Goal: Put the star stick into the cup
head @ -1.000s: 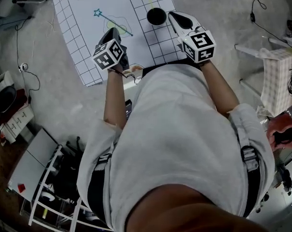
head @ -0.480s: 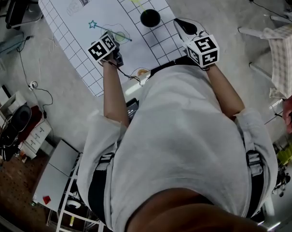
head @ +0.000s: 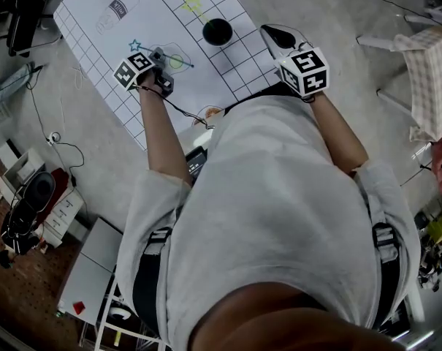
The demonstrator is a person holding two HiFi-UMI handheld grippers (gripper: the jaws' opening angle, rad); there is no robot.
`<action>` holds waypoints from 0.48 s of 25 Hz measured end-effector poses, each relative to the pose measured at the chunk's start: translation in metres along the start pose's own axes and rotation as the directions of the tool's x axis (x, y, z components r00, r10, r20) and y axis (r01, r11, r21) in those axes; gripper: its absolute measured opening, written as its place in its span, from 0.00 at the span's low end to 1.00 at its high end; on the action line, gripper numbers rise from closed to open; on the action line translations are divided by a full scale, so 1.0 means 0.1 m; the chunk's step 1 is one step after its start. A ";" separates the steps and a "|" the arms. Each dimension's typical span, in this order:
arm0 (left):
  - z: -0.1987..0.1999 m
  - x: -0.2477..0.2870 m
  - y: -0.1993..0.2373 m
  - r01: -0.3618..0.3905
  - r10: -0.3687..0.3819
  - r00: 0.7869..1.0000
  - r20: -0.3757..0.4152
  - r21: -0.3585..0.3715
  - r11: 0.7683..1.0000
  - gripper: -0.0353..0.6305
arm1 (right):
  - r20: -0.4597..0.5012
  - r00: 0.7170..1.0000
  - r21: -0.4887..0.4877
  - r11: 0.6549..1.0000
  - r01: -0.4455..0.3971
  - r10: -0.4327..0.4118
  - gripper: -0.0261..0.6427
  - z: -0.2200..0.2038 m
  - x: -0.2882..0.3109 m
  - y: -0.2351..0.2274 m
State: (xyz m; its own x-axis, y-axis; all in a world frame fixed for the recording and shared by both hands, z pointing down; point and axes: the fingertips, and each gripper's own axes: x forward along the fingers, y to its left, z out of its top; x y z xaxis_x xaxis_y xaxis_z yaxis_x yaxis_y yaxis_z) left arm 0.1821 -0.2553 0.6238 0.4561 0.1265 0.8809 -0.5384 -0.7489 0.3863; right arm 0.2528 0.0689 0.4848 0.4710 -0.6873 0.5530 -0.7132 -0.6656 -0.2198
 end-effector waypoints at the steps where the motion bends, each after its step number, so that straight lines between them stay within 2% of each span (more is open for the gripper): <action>1: 0.00 0.00 0.02 -0.014 0.014 1.000 -0.004 -0.009 1.000 0.15 | 0.000 1.000 -0.001 1.000 -0.001 0.001 0.04 0.01 0.00 -0.01; 2: 0.00 0.01 0.04 -0.033 0.033 0.999 -0.003 -0.022 0.999 0.10 | 0.000 1.000 -0.002 1.000 -0.004 0.004 0.04 0.01 0.01 -0.02; 5: 0.01 0.02 0.07 -0.084 0.084 0.996 0.004 -0.039 0.996 0.09 | -0.004 1.000 -0.003 1.000 -0.022 0.022 0.04 0.02 0.08 -0.02; 10: 0.00 0.03 0.02 -0.162 0.163 0.987 -0.011 0.095 0.982 0.10 | -0.013 0.997 -0.031 0.996 -0.082 0.081 0.04 0.05 0.18 0.08; 12: -0.01 0.02 0.01 -0.157 0.156 0.988 0.015 0.089 0.984 0.10 | -0.016 0.994 -0.051 0.993 -0.109 0.108 0.04 0.07 0.21 0.13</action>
State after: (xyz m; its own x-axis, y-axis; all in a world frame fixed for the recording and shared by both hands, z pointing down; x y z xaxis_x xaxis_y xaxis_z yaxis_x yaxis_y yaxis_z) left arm 0.1815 -0.2556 0.6259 0.3766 -0.0016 0.9264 -0.5378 -0.8146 0.2172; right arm 0.2572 0.0442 0.4877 0.3830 -0.7505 0.5386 -0.7858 -0.5712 -0.2372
